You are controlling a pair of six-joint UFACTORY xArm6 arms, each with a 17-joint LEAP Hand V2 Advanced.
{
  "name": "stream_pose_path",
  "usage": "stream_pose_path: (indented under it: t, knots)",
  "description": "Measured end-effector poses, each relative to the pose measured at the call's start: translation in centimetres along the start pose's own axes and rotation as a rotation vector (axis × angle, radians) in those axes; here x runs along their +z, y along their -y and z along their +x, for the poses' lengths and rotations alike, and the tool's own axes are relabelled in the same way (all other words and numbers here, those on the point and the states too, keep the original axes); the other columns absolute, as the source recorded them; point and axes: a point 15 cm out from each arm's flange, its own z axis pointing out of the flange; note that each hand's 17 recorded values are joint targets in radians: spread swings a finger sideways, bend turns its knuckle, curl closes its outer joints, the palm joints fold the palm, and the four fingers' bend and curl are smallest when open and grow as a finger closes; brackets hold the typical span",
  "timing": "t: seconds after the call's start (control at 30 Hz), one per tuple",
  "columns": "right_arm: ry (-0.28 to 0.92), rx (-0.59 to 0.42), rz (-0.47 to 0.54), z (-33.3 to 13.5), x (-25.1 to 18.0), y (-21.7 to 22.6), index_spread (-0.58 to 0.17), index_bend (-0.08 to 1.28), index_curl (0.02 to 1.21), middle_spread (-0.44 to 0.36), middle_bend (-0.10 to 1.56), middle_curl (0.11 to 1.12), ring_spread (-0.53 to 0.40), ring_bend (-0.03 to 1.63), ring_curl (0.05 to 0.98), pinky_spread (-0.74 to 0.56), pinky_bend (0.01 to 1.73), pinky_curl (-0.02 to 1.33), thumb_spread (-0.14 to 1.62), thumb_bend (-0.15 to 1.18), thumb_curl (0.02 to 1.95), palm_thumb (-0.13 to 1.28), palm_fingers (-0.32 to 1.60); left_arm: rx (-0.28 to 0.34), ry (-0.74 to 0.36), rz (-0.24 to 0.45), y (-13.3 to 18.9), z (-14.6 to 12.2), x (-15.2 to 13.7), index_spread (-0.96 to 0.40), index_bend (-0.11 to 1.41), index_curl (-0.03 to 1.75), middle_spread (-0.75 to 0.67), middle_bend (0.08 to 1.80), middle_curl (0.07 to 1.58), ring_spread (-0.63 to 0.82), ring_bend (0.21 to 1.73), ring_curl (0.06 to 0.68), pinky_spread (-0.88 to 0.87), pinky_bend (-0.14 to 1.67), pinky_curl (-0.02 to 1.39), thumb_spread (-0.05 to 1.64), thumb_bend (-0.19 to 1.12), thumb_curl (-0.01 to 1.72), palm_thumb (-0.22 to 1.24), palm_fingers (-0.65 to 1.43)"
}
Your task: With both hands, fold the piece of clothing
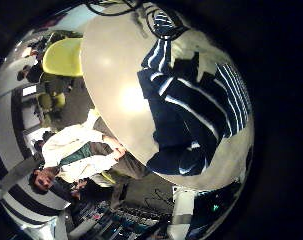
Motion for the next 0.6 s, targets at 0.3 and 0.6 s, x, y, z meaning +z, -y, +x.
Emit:
stream_pose_path:
  t: [0.3,0.6]
  knots:
    - [-0.008,-0.037,-0.051,-1.7,1.7,0.0,-0.231,0.14,0.25,0.017,0.40,0.39,-0.023,0.95,0.369,0.37,0.79,0.44,1.07,-0.01,0.32,0.36,0.40,0.001,0.000,-0.003,-0.3,-0.2,-0.1,0.04,0.16,0.35,0.18,0.21,0.43,0.11,0.80,0.282,0.15,0.59,0.39,1.12,-0.02,0.30,0.46,0.11]
    - [-0.001,-0.078,-0.117,-2.9,3.1,-2.8,-0.382,0.54,0.42,-0.174,0.90,0.61,-0.219,1.19,0.488,-0.23,1.12,0.55,1.11,0.07,0.41,0.71,1.33,-0.013,0.004,-0.001,-0.8,-1.2,-0.4,0.04,0.16,0.34,0.18,0.21,0.41,0.11,0.79,0.276,0.15,0.58,0.39,1.12,-0.02,0.30,0.46,0.12]
